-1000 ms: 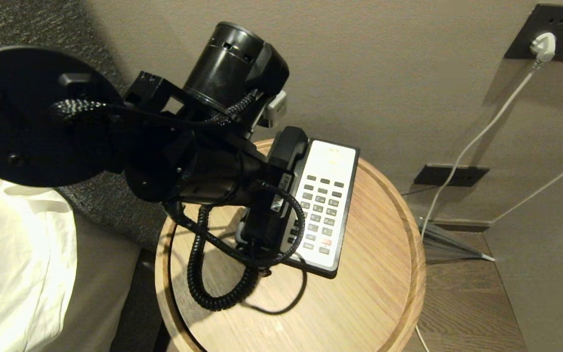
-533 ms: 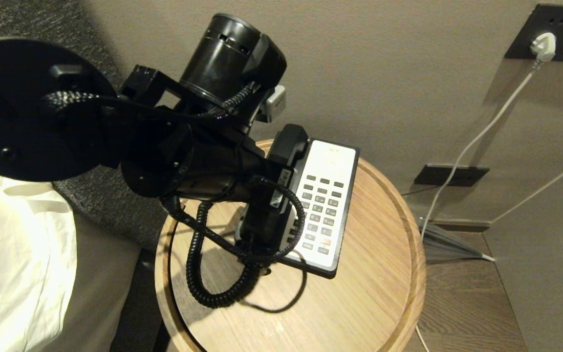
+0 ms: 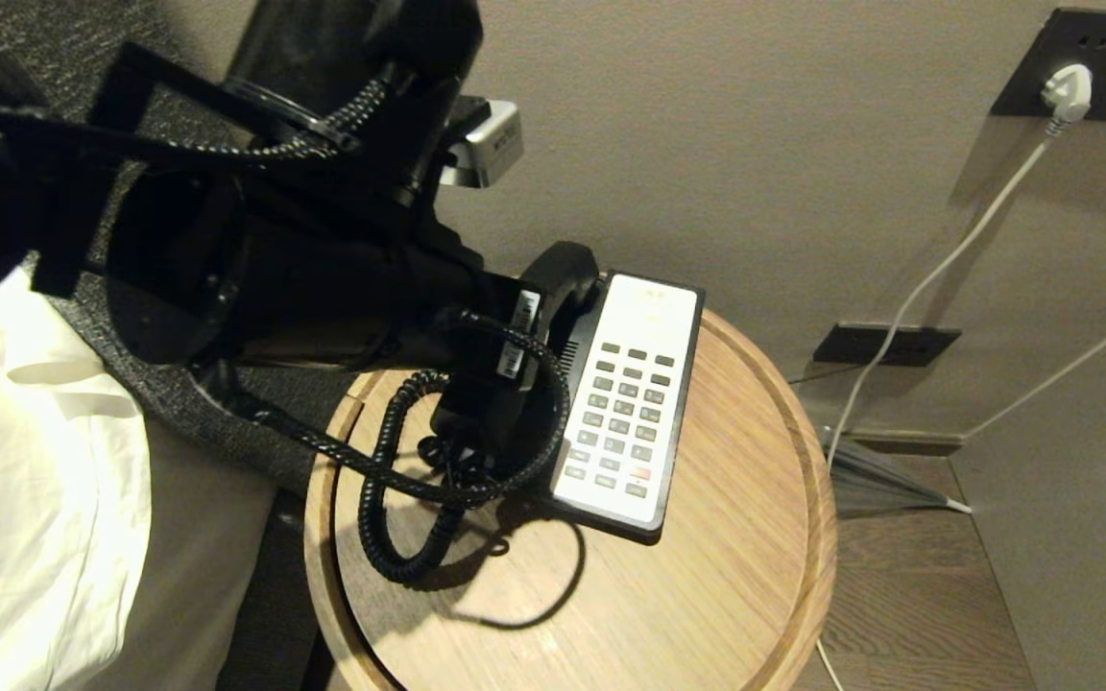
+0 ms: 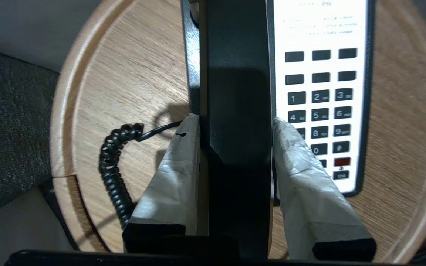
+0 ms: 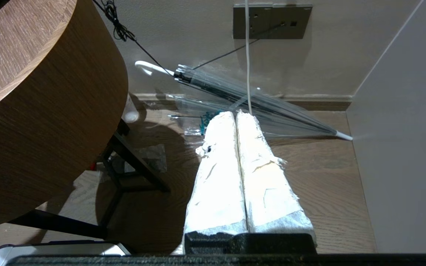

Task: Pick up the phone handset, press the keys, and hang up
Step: Pick up the desk phone handset

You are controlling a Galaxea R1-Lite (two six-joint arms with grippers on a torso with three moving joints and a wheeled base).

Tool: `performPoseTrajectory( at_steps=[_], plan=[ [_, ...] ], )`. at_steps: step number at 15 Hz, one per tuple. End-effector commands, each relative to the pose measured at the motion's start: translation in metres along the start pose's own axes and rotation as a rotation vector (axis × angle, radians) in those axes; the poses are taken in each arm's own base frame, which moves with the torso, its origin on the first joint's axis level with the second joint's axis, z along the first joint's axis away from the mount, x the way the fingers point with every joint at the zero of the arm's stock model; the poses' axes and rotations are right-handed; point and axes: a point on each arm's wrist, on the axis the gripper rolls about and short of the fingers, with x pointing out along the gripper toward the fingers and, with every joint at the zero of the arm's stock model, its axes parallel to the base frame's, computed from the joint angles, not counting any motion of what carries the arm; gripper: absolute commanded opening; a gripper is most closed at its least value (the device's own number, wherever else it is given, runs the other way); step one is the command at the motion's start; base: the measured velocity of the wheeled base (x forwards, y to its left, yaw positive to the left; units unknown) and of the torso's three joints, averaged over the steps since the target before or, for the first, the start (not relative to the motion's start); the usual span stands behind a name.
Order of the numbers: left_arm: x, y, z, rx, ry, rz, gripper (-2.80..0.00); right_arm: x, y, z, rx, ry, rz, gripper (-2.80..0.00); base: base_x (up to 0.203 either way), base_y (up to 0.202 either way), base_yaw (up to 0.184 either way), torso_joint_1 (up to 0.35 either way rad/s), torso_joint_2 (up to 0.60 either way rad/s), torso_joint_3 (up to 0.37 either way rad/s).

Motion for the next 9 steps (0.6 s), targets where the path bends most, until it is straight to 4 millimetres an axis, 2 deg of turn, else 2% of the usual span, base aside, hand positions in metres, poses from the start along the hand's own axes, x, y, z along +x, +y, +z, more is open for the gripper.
performPoseTrajectory(
  at_steps=[1, 9],
  plan=[
    [-0.017, 0.006, 0.003, -0.016, -0.035, -0.004, -2.8, 0.001, 0.0, -0.006, 0.0, 0.019, -0.001, -2.8, 0.0, 0.0, 0.0, 0.0, 0.0, 0.0],
    [-0.042, 0.016, 0.008, -0.063, -0.097, -0.024, -2.8, 0.001, 0.0, -0.006, 0.0, 0.019, -0.001, -2.8, 0.0, 0.0, 0.0, 0.0, 0.0, 0.0]
  ],
)
